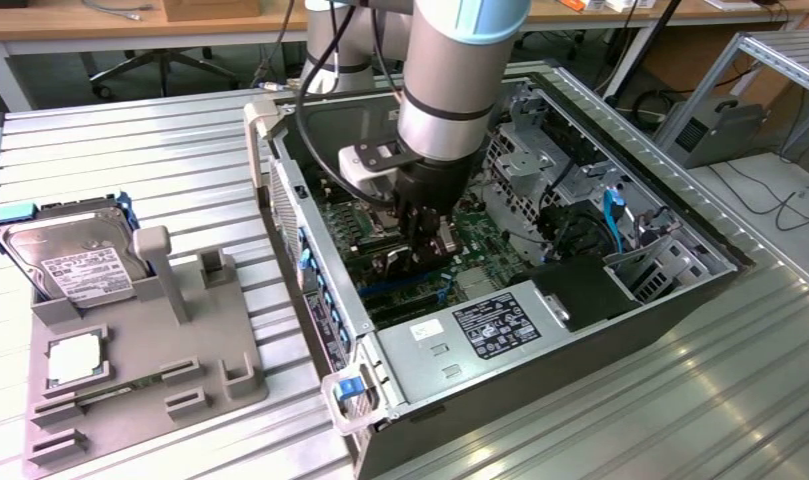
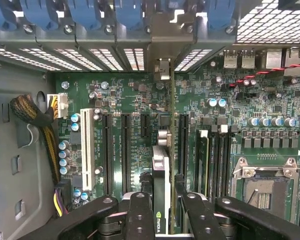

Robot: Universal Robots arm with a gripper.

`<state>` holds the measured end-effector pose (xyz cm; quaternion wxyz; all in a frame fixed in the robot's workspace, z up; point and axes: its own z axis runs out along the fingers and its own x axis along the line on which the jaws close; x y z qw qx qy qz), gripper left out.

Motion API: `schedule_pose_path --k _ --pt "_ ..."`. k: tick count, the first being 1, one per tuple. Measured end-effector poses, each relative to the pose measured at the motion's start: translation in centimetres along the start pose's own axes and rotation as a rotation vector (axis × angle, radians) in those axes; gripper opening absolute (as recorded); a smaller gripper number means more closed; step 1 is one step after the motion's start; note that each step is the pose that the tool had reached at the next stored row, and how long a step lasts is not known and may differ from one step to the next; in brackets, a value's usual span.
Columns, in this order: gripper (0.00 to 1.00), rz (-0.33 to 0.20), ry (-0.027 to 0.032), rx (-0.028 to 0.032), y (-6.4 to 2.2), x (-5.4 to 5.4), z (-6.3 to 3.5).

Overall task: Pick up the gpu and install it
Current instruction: 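Insert the gpu into the slot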

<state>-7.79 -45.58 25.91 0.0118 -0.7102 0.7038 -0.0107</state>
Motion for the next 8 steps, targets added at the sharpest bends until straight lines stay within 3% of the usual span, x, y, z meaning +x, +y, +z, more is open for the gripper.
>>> schedule_pose_path --k 8 --pt "0.27 -0.008 0.0008 -0.0001 0.00 0.00 0.17"
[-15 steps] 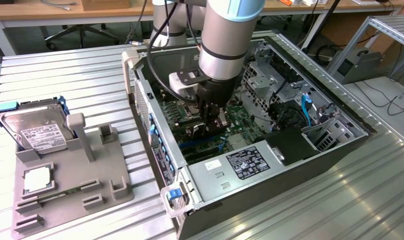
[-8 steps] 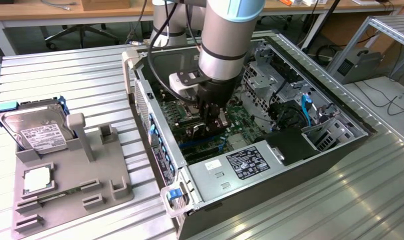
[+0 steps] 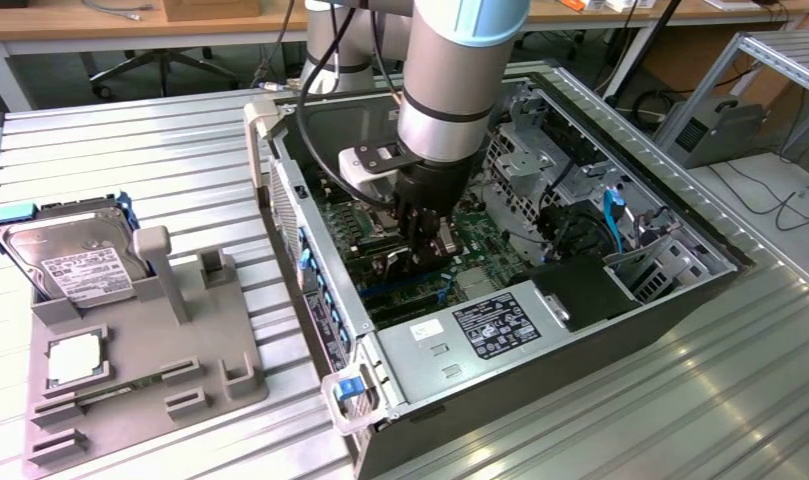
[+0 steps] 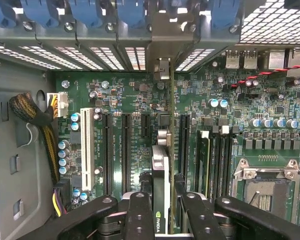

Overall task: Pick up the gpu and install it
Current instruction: 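Insert the gpu into the slot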

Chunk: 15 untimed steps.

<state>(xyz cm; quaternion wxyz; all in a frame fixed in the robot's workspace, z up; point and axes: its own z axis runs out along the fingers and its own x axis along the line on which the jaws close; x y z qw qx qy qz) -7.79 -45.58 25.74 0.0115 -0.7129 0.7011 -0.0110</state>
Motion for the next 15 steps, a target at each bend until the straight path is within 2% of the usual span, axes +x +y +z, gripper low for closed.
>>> schedule_pose_path --k 15 --pt "0.27 0.000 -0.0011 0.0001 0.00 0.00 0.01"
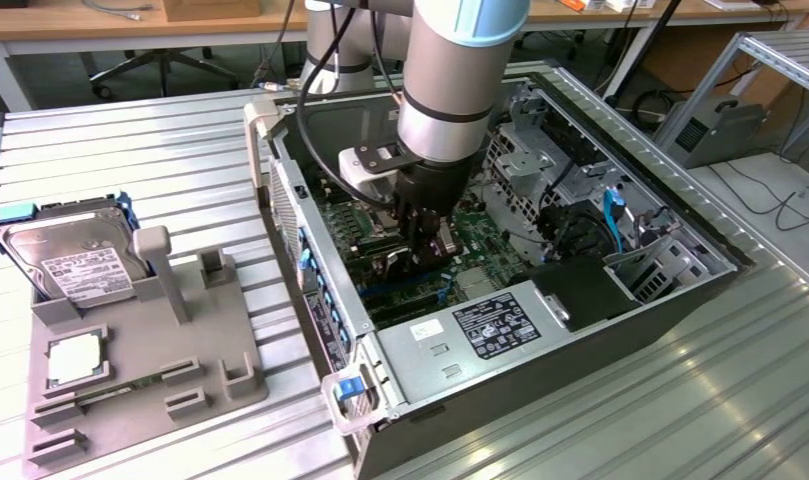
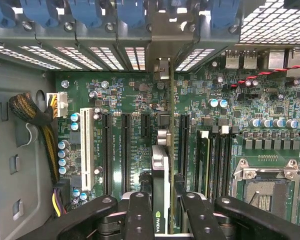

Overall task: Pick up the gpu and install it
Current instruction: 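Insert the gpu into the slot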

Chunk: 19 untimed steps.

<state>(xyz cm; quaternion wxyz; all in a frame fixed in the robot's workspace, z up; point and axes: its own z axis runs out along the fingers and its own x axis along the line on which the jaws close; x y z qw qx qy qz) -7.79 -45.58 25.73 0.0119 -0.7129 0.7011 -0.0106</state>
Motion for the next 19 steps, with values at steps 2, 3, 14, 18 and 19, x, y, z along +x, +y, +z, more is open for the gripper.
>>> schedule_pose_path --k 2,3,14,18,19 --pt "0.27 0.000 -0.0024 0.0002 0.00 0.00 0.00" --pt "0.27 0.000 -0.0031 0.0004 0.00 0.00 0.00" --pt "0.27 0.000 -0.0046 0.0051 0.25 0.00 -0.01" --pt "0.27 0.000 -0.0045 0.0071 0.33 -0.01 -0.01" --pt "0.27 0.000 -0.0044 0.0078 0.35 0.00 -0.01"
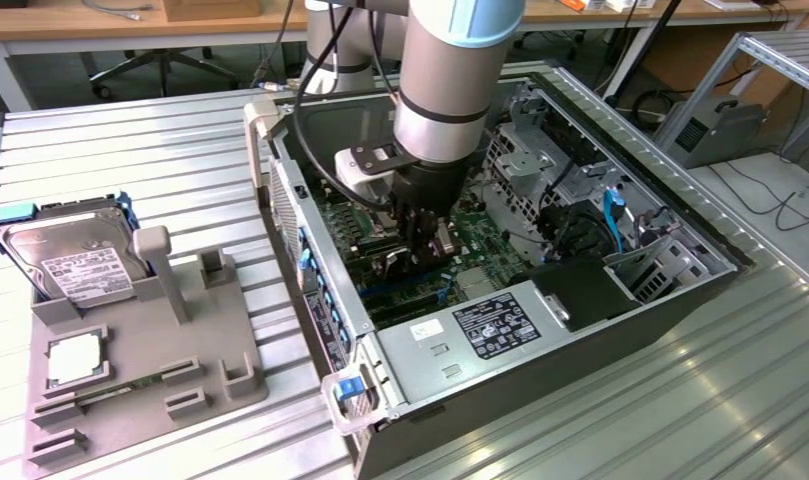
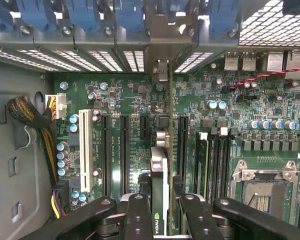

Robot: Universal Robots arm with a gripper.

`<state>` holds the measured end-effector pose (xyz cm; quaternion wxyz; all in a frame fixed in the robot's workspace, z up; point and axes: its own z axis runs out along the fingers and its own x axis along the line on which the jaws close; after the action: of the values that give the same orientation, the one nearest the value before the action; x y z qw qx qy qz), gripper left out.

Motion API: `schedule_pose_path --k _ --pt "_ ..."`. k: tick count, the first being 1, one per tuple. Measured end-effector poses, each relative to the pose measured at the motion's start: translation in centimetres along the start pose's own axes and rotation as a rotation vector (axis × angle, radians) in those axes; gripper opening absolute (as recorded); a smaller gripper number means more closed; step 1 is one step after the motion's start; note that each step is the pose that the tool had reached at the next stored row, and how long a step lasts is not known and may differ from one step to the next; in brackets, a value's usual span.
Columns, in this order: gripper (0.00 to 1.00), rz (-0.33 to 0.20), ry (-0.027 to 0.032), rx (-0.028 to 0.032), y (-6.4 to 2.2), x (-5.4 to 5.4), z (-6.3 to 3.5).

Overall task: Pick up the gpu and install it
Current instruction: 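Insert the gpu into the slot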

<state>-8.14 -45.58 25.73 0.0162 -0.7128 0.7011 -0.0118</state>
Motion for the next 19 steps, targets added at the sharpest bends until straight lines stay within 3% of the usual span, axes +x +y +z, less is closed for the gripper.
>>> schedule_pose_path --k 5,19 --pt "0.27 -0.001 0.0000 0.0091 0.17 -0.01 0.08" --pt "0.27 -0.002 -0.0007 0.0112 0.24 -0.01 0.18"
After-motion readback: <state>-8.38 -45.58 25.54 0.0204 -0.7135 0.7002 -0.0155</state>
